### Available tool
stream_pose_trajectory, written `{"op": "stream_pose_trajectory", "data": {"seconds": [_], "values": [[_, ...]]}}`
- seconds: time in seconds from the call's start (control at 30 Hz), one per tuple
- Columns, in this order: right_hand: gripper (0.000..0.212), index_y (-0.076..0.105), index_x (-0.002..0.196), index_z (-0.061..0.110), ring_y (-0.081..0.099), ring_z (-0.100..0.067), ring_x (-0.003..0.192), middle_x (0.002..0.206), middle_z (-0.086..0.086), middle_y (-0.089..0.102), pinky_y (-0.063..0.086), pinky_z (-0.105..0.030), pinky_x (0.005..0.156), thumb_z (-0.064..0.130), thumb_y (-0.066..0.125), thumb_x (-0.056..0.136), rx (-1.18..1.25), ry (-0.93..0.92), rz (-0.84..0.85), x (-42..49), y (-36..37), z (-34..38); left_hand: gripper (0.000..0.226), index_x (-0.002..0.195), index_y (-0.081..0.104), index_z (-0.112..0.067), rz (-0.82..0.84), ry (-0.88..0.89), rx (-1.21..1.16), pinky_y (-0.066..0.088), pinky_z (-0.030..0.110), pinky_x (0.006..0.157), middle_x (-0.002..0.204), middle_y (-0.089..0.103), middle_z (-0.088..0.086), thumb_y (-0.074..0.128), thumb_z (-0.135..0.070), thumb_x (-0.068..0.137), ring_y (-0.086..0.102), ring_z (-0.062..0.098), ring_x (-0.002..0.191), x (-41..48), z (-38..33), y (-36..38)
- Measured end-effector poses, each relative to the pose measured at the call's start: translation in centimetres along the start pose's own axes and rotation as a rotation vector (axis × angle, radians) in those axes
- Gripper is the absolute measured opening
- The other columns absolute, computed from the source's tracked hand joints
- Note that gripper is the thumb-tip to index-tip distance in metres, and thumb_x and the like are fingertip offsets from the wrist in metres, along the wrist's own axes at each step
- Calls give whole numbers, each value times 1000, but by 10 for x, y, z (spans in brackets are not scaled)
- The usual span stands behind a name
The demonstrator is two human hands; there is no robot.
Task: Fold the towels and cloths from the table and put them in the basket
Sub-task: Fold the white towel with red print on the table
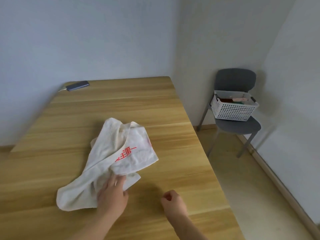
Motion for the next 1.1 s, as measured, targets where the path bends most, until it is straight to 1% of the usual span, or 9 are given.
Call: {"op": "stream_pose_trajectory", "data": {"seconds": [0.2, 0.3, 0.37, 0.47, 0.63, 0.9, 0.97, 1.03, 1.1], "values": [[59, 31, 141, 37, 34, -22, 125, 146, 8, 26, 33, -30, 106, 15, 45, 88, -264, -196, -57, 35, 52, 81, 81, 146, 0, -44, 241, 90, 151, -1, 51, 114, 156, -14, -13, 18, -79, 75, -19, 27, 144, 70, 47, 20], [69, 16, 144, 47, 27, -23, 128, 153, 18, 5, 38, -38, 103, 14, 41, 88, -391, -299, 4, 51, 80, 120, 94, 145, 3, -46, 267, 233, 192, -9, 48, 114, 155, -13, -17, -4, -75, 56, -23, 21, 143, 86, 51, 19], [66, 15, 142, 49, 25, -24, 131, 153, 19, 5, 40, -40, 98, 18, 40, 89, -529, -313, 31, 64, 96, 133, 77, 144, 11, -45, 271, 296, 167, -6, 46, 116, 154, -3, -17, 10, -72, 72, -18, 19, 144, 96, 54, 13], [51, 24, 139, 42, 30, -25, 129, 149, 8, 17, 36, -42, 99, 28, 40, 93, -702, -303, -12, 73, 104, 134, 43, 136, 31, -44, 210, 318, 47, 9, 39, 116, 143, 19, -18, 38, -44, 94, 5, 17, 141, 103, 49, 0], [51, 26, 140, 32, 45, -21, 121, 132, 2, 33, 38, -39, 95, 41, 42, 92, -774, -296, -45, 60, 101, 120, 16, 107, 53, -30, 158, 289, -123, 33, 25, 93, 112, 41, -13, 44, -28, 94, 39, 16, 116, 106, 50, -6], [54, 33, 133, 38, 51, -12, 105, 103, 13, 36, 42, -27, 80, 45, 55, 84, -643, -284, 76, 14, 71, 68, 19, 104, 58, -23, 282, 101, -411, 40, 17, 66, 91, 54, -11, 43, -19, 95, 53, 6, 83, 44, 30, 11], [39, 42, 120, 43, 48, -4, 85, 86, 16, 41, 42, -21, 76, 41, 56, 83, -565, -298, 121, 3, 54, 56, 16, 92, 55, -27, 320, -21, -532, 44, 23, 64, 84, 59, -5, 40, -20, 96, 55, 8, 76, 24, 28, 15], [12, 48, 91, 32, 45, 0, 74, 77, 16, 42, 44, -16, 78, 36, 56, 83, -503, -277, 123, -7, 28, 45, 17, 98, 55, -20, 289, -143, -641, 47, 34, 80, 95, 63, 5, 38, -24, 98, 59, 17, 87, 11, 28, 14], [22, 41, 74, 24, 42, 0, 68, 75, 13, 43, 40, -12, 66, 35, 58, 83, -393, -248, 105, -13, 1, 37, 22, 103, 55, -11, 210, -268, -740, 46, 36, 81, 102, 63, 12, 39, -26, 98, 59, 21, 90, 0, 26, 1]]}}
Point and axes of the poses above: each hand's wrist, its own x-axis towards the middle knuckle, its own y-axis out of the palm, z = x × y, the point moved 9 cm from there along x, towards the middle knuckle
